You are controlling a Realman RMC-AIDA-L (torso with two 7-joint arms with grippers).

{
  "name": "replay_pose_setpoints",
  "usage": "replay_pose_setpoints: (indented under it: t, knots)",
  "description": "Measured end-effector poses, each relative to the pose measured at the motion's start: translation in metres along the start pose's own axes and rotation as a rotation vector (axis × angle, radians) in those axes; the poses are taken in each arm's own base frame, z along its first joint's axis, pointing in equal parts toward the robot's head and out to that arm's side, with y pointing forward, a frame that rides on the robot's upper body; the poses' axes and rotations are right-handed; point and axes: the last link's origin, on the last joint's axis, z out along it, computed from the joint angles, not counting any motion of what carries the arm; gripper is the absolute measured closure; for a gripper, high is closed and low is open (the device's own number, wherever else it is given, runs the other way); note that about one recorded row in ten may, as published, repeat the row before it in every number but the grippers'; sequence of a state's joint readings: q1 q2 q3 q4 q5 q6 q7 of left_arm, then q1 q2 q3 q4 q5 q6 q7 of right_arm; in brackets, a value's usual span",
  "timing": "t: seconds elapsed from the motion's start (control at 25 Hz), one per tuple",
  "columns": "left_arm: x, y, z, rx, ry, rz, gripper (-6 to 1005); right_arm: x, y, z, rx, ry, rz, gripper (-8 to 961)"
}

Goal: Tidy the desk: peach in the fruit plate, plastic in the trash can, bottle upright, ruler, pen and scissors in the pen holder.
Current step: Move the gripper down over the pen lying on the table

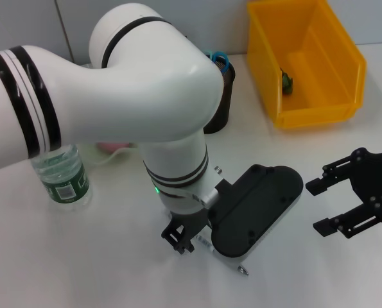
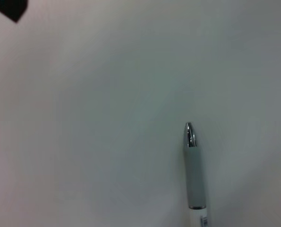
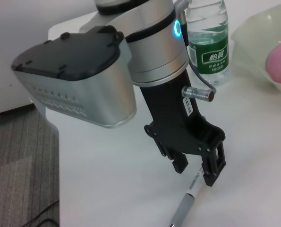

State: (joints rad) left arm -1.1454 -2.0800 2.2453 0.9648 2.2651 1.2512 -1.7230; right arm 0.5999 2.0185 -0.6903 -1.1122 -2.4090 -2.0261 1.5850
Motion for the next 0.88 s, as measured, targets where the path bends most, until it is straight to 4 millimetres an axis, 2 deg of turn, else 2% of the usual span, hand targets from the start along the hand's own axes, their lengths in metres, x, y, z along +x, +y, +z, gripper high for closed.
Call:
replay_pose_setpoints:
  t: [0.88]
  knots:
    - [0.0022,0.0038,0.0034,0.000,0.010,-0.017,516,-0.0096,-0.0016,0.0057,-0.023,0.015,-0.041,208]
